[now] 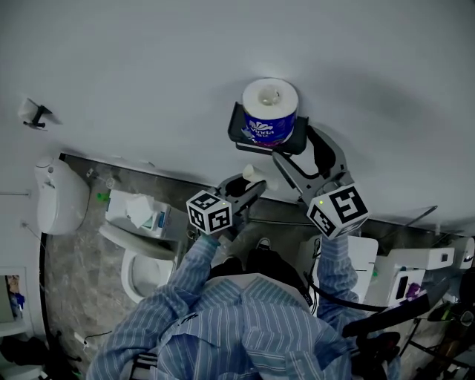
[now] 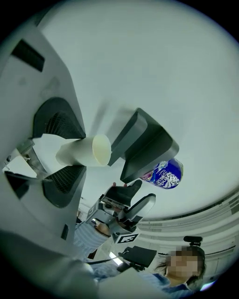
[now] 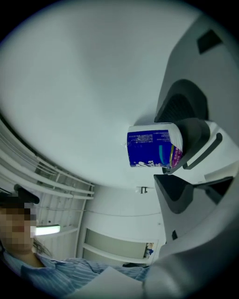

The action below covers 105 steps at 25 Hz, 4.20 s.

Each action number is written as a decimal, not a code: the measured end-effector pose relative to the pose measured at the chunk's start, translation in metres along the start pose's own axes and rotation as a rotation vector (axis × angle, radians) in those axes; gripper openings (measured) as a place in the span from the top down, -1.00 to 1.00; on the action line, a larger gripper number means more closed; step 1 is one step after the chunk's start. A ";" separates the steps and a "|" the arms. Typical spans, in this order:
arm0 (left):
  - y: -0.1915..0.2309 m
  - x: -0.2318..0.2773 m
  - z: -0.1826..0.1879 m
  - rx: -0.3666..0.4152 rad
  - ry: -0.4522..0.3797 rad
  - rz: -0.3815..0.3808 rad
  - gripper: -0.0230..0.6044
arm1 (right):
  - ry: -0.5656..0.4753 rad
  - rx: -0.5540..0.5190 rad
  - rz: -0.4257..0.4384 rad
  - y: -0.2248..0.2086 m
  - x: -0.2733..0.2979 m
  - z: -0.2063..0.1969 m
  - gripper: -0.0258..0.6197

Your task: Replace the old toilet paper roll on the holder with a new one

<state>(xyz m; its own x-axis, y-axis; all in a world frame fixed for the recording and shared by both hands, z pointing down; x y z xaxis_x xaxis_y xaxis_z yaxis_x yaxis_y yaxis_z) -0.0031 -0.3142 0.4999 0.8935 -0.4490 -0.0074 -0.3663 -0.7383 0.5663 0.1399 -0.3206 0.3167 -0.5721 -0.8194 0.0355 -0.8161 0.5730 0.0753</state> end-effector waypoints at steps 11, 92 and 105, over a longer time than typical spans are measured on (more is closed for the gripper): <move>0.014 -0.050 -0.006 -0.023 -0.027 0.083 0.35 | 0.071 0.030 -0.068 0.008 0.039 0.030 -0.27; -0.005 -0.057 -0.007 -0.042 -0.068 0.077 0.35 | -0.326 1.508 -0.426 -0.060 -0.059 -0.152 -0.35; -0.003 -0.069 -0.008 -0.047 -0.085 0.108 0.35 | -0.310 1.661 -0.323 -0.022 -0.024 -0.155 -0.35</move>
<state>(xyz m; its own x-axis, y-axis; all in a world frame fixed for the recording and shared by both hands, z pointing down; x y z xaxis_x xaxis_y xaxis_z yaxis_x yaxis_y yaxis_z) -0.0617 -0.2767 0.5051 0.8238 -0.5667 -0.0129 -0.4445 -0.6600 0.6056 0.1845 -0.3156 0.4686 -0.2105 -0.9770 0.0342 0.0176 -0.0388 -0.9991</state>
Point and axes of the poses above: the fingertips, and each gripper's own axes: x forward along the fingers, y to its left, z out of its top, the point moved 7 cm from there along -x, backward along the fingers, and after that the axes turned 6 degrees about -z, right-handed, at the moved point
